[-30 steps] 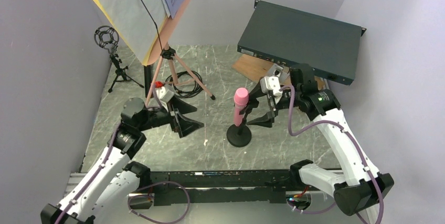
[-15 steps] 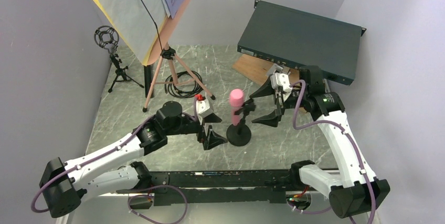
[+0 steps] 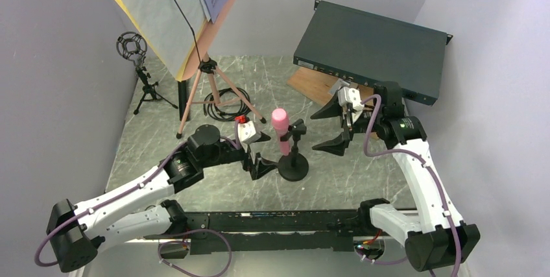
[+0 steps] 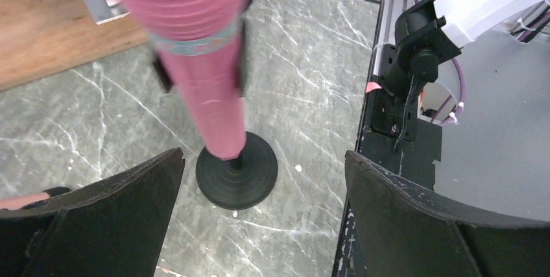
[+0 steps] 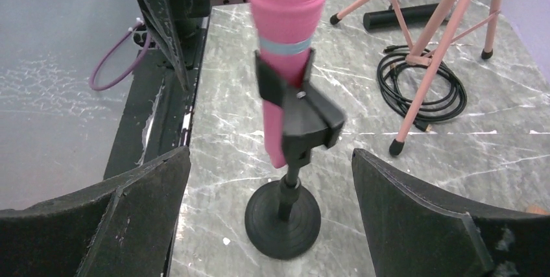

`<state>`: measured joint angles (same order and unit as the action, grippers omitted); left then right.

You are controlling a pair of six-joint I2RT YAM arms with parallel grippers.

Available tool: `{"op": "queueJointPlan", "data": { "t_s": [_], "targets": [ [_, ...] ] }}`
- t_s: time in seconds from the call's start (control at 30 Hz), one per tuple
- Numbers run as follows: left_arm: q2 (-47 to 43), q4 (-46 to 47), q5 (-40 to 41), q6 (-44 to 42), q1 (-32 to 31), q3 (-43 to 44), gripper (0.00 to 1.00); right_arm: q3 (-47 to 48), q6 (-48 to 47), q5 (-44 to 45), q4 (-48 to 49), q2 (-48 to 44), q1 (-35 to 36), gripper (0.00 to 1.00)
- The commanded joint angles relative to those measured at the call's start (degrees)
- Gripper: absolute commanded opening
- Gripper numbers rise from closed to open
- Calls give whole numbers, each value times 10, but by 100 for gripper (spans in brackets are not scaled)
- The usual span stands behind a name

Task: Pack up the instrument practice props
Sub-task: Place the microphone stand with the microphone at the center of the board, then remove the microphone from the microphone stand.

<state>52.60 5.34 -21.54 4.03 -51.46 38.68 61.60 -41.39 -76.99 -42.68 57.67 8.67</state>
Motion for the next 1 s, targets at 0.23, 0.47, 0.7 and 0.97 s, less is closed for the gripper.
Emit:
{"op": "queueJointPlan", "data": {
  "t_s": [0.23, 0.47, 0.7, 0.97],
  "targets": [
    [-24, 65, 15, -16, -3, 11, 99, 60, -49, 45, -8, 91, 67, 98],
    [-23, 101, 39, -25, -3, 13, 99, 50, -39, 73, 14, 107, 97, 93],
    [2, 168, 41, -8, -3, 19, 99, 32, -24, 61, 39, 97, 99, 80],
    [41, 248, 77, 15, -2, 28, 99, 23, -13, 64, 54, 90, 104, 66]
  ]
}}
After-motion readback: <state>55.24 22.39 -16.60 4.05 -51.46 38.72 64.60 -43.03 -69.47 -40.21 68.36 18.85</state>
